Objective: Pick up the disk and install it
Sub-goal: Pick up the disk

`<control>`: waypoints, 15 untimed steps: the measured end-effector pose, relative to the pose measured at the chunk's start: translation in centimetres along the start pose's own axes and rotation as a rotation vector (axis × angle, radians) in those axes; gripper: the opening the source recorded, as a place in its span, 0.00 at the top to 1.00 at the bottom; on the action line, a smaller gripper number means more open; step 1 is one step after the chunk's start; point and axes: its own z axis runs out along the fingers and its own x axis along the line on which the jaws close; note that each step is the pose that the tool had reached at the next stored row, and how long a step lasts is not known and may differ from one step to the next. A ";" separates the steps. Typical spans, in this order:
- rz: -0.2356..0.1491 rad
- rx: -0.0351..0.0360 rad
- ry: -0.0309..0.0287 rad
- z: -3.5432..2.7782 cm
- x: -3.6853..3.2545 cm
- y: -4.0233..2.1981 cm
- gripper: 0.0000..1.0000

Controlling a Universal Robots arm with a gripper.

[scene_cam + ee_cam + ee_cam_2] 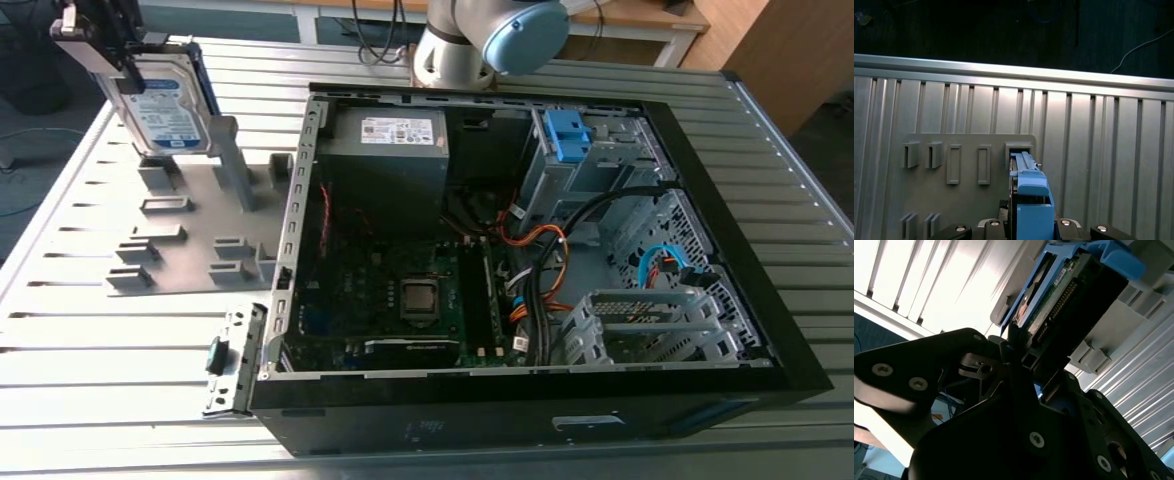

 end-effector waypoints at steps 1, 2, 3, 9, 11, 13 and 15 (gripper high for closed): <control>0.000 0.0000 0.0000 -0.08 0.00 0.00 0.63; 0.000 0.0000 -0.0001 -0.15 0.00 0.01 0.63; 0.000 0.0001 -0.0001 -0.23 0.00 0.00 0.63; 0.000 0.0000 -0.0001 -0.75 -0.02 0.01 0.63; 0.000 0.0001 -0.0002 -0.94 -0.02 0.02 0.63; 0.000 0.0000 -0.0002 -1.11 -0.03 0.02 0.63; 0.000 0.0000 -0.0002 -1.30 -0.03 0.02 0.63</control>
